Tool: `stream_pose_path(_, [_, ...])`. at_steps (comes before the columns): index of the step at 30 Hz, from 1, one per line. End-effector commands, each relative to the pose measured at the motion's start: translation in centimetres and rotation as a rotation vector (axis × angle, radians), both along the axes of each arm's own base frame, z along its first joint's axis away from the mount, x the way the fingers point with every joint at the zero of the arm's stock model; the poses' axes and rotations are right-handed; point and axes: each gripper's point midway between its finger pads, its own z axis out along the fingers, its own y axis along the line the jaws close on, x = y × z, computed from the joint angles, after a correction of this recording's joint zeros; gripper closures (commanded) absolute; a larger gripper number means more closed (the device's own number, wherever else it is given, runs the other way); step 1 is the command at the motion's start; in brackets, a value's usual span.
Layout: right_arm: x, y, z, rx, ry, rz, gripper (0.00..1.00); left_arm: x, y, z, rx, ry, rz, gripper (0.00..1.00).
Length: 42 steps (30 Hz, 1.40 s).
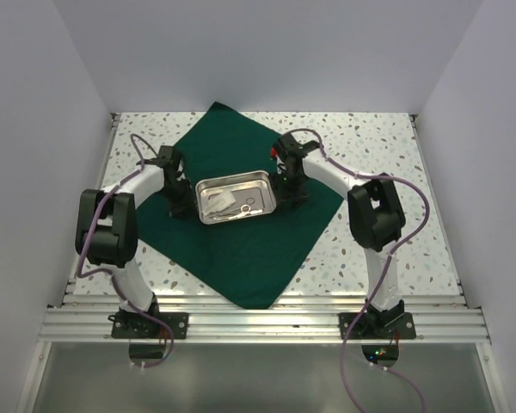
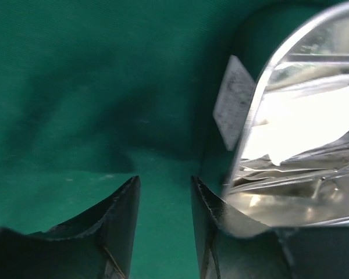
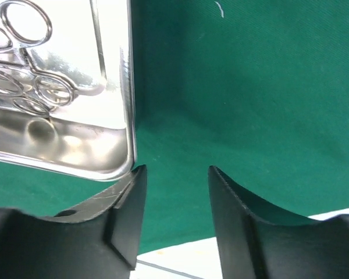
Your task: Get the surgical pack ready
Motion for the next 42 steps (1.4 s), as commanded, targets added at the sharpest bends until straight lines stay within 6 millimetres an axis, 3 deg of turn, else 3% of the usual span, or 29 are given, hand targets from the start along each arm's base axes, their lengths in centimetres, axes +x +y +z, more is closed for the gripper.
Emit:
stream_pose_path(1, [0.2, -1.0, 3.0, -0.003, -0.062, -0.004, 0.45, 0.8, 2.1, 1.6, 0.030, -0.070, 0.012, 0.55])
stream_pose_path(2, [0.1, -1.4, 3.3, -0.012, -0.061, -0.004, 0.37, 0.8, 2.5, 1.7, 0.037, -0.071, 0.017, 0.54])
stream_pose_path(5, [-1.3, -2.7, 4.3, -0.032, -0.061, 0.000, 0.29, 0.8, 3.4, 2.8, 0.045, -0.100, 0.026, 0.53])
stream_pose_path(8, [-3.8, -3.9, 5.5, -0.022, -0.058, 0.001, 0.24, 0.5, 3.5, 3.4, 0.049, -0.116, 0.020, 0.52])
stream_pose_path(9, [-5.3, -4.5, 4.9, -0.031, -0.027, 0.002, 0.23, 0.1, 3.4, 3.7, 0.039, -0.123, 0.016, 0.52])
stream_pose_path(11, [-6.9, -4.6, 6.3, 0.017, -0.032, -0.011, 0.23, -0.2, 2.8, 4.1, 0.005, -0.131, 0.001, 0.51])
stream_pose_path(12, [-8.8, -4.7, 5.5, 0.035, 0.022, -0.011, 0.23, -0.7, 2.7, 4.4, -0.003, -0.139, 0.005, 0.51])
stream_pose_path(14, [-11.3, -3.3, 6.6, 0.166, 0.069, -0.021, 0.23, -1.5, 2.7, 4.6, -0.011, -0.155, 0.012, 0.51])
stream_pose_path(16, [-14.2, -1.9, 5.8, 0.242, 0.103, 0.010, 0.23, -2.2, 2.6, 4.7, -0.014, -0.160, 0.016, 0.51])
stream_pose_path(17, [-15.5, -0.7, 7.0, 0.320, 0.103, 0.013, 0.23, -2.9, 2.6, 4.3, -0.013, -0.147, 0.018, 0.51])
stream_pose_path(18, [-18.2, 0.1, 5.8, 0.324, 0.148, 0.053, 0.22, -3.2, 2.6, 4.7, -0.015, -0.164, 0.024, 0.51])
stream_pose_path(20, [-19.8, 2.5, 5.8, 0.419, 0.152, 0.059, 0.21, -4.1, 2.7, 5.1, -0.016, -0.182, 0.029, 0.51])
stream_pose_path(21, [-22.4, 3.0, 4.4, 0.423, 0.208, 0.085, 0.21, -4.3, 2.7, 5.3, -0.020, -0.191, 0.037, 0.50])
stream_pose_path(24, [-23.9, 5.2, 3.3, 0.493, 0.170, 0.089, 0.21, -5.4, 2.6, 6.2, -0.030, -0.228, 0.050, 0.50])
stream_pose_path(31, [-26.2, 5.3, 2.1, 0.526, 0.169, 0.025, 0.22, -7.8, 2.4, 6.8, -0.045, -0.222, 0.051, 0.49])
stream_pose_path(36, [-26.9, 6.2, 1.3, 0.562, 0.197, -0.004, 0.23, -7.5, 2.3, 8.1, -0.051, -0.240, 0.037, 0.48])
stream_pose_path(42, [-26.9, 5.8, 0.3, 0.528, 0.196, -0.056, 0.25, -7.0, 2.2, 9.3, -0.058, -0.260, 0.039, 0.48])
